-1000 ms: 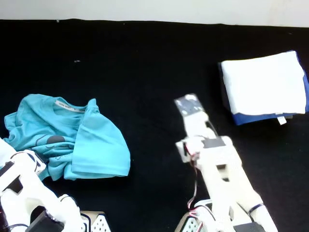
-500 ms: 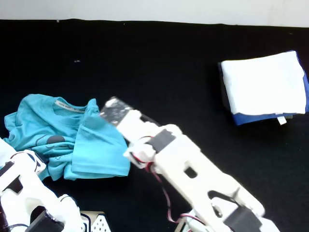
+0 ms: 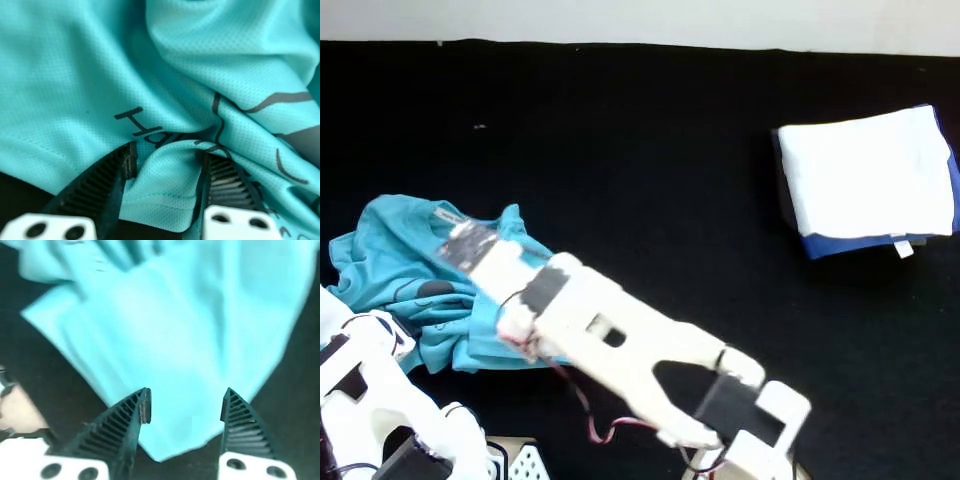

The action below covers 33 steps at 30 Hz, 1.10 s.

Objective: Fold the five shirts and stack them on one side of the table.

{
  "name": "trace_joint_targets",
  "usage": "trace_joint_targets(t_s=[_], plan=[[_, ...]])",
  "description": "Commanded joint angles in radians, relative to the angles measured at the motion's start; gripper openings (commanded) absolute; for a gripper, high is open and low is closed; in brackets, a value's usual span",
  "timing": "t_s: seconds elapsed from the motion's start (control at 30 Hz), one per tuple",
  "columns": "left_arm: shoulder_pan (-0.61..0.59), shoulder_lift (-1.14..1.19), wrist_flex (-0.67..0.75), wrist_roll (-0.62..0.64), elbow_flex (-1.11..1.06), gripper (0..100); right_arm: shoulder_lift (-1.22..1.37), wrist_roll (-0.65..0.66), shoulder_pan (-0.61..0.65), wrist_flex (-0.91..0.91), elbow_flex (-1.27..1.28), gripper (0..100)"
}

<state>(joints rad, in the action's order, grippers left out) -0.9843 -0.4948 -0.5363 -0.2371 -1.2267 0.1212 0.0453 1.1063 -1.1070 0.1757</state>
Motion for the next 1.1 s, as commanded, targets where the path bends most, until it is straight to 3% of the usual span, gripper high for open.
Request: trace_joint_targets(t_s=[0.0,0.3,0.5,0.63,0.87,1.07], plan=[[0.002,0.002,0.017,0.006,-0.004,21,0.053,-0.009,0.03,-0.012,-0.107,22.4],[0.004,0.002,0.017,0.005,-0.004,21,0.245,-0.003,-0.001,-0.016,-0.226,22.4],[0.004,0.002,0.017,0.005,-0.004,21,0.275,-0.003,-0.22,-0.016,-0.249,19.8],[0.004,0.002,0.017,0.005,-0.004,21,0.274,-0.003,-0.386,-0.064,-0.285,0.7],[0.004,0.002,0.017,0.005,-0.004,21,0.274,-0.003,-0.618,-0.243,-0.433,0.5],[0.004,0.002,0.017,0.005,-0.004,21,0.274,-0.002,-0.722,-0.335,-0.561,0.5]])
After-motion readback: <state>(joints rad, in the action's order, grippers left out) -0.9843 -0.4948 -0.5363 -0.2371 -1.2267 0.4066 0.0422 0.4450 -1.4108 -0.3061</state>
